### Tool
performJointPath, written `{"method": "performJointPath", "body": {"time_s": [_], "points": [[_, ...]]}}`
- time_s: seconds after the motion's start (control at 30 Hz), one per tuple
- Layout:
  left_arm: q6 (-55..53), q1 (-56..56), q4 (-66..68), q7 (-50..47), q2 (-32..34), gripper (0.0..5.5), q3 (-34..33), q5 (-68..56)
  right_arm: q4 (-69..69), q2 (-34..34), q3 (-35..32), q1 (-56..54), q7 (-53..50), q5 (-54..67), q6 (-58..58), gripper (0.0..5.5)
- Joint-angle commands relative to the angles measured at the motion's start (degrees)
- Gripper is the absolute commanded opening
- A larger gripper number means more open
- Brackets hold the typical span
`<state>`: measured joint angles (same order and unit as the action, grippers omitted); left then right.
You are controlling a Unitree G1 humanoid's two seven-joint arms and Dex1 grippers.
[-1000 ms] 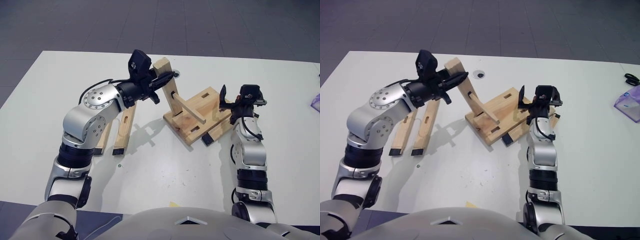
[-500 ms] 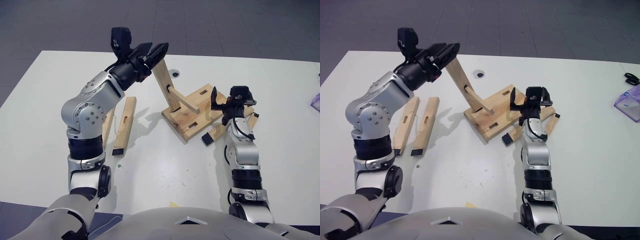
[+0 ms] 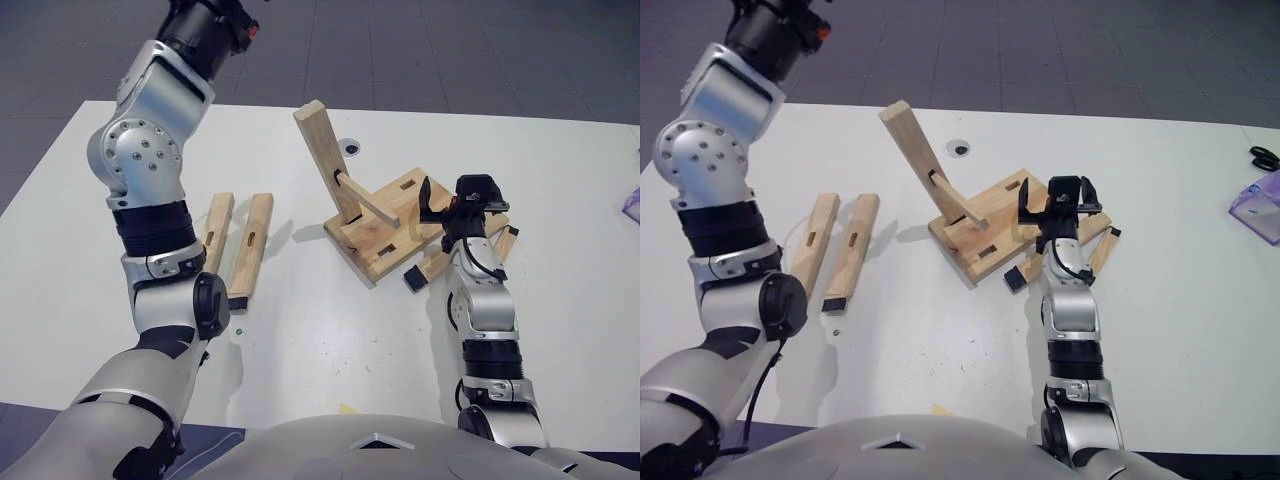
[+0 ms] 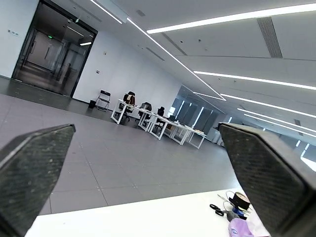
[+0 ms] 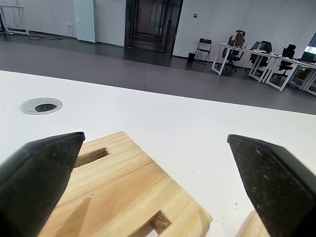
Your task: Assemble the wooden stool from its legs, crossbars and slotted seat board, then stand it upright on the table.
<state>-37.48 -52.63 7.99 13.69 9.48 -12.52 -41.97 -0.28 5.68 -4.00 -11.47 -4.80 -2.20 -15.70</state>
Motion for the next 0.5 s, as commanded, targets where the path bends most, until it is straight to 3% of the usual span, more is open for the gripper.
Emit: {"method": "performJointPath", "body": {"time_s": [0.03, 0.17, 0.5], "points": [[-2.0, 4.1, 6.6, 5.2, -4.8, 5.38, 8.9, 4.0, -0.4, -0.6, 0.5, 0.1, 0.0, -0.3, -0.3, 5.40], [-1.1, 8.0, 6.7, 6.5, -7.0, 5.38, 14.0, 7.8, -0.2, -1.3, 1.4, 0.2, 0.2, -0.4, -0.4, 5.40], [-5.6, 5.7, -1.6, 1.7, -8.8, 5.38, 5.9, 1.0, -0.9, -2.4, 1.7, 1.9, -0.3, -0.3, -0.6, 5.40]]}}
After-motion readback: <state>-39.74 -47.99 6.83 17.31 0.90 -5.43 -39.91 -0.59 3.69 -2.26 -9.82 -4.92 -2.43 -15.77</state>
